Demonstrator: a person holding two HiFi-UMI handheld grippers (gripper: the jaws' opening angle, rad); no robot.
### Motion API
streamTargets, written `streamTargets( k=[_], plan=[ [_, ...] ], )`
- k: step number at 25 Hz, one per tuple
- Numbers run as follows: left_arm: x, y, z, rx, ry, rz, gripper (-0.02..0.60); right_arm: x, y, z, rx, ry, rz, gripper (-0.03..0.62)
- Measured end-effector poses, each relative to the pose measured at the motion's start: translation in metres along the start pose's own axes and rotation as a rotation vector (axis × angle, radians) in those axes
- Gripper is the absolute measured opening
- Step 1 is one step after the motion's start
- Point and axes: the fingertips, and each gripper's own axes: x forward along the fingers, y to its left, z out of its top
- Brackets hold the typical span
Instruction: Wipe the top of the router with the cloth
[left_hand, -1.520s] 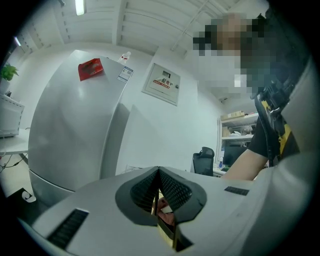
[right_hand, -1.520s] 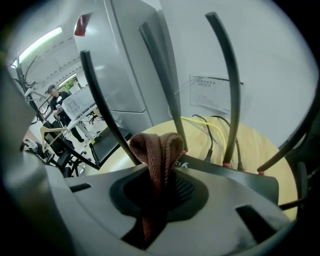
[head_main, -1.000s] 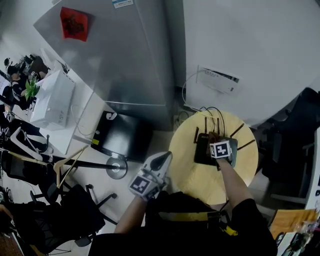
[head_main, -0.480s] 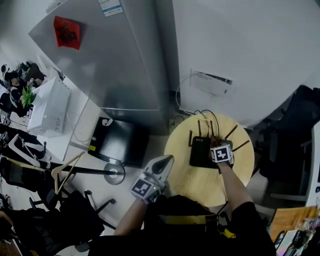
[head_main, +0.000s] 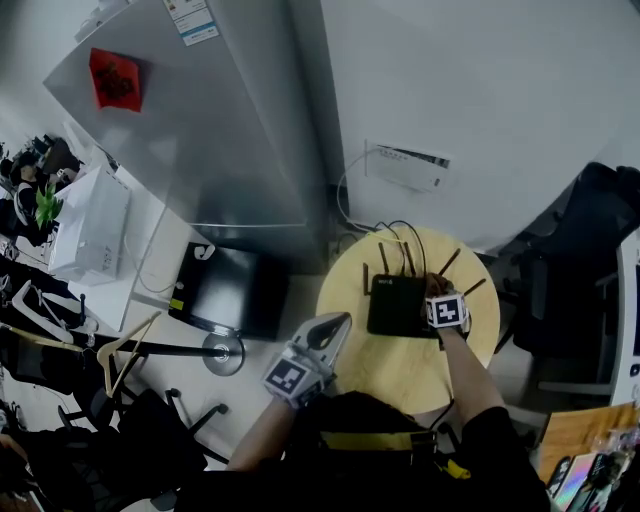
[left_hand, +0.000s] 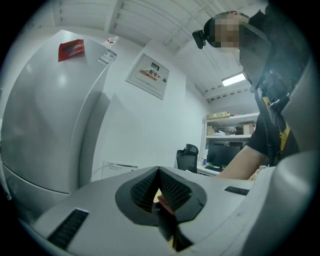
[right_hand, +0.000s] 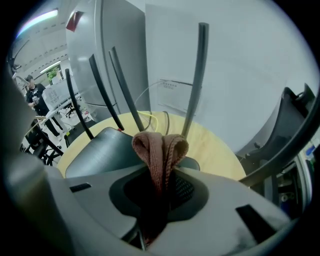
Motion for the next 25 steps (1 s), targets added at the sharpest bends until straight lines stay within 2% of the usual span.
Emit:
streamTargets(
  k=[8, 13, 18, 21, 25],
  plan=[
    [0.002, -0.006, -0.008, 0.0, 0.021, -0.009, -0.003, -0.003, -0.019, -0.008, 0.007, 0.002, -0.053, 0.063],
    [0.0, -0.008, -0.009, -0.01, 0.02, -0.008, -0.003, -0.019, -0.037, -0.022, -0.071, 0.097, -0.178, 0.063],
    [-0.005, -0.007, -0.01, -0.015, 0.016, 0.0, -0.003, -0.021, -0.043, -0.031, -0.098, 0.126, -0.233, 0.063],
    [-0.01, -0.008, -0.011, -0.024, 0.015, 0.004, -0.003, -0.045, -0.044, -0.023, -0.084, 0.076, -0.299, 0.061],
    [-0.016, -0.001, -0.01, -0.022, 0.007, 0.009, -0.003, -0.055, -0.011, -0.003, -0.111, -0.079, -0.196, 0.061]
  ],
)
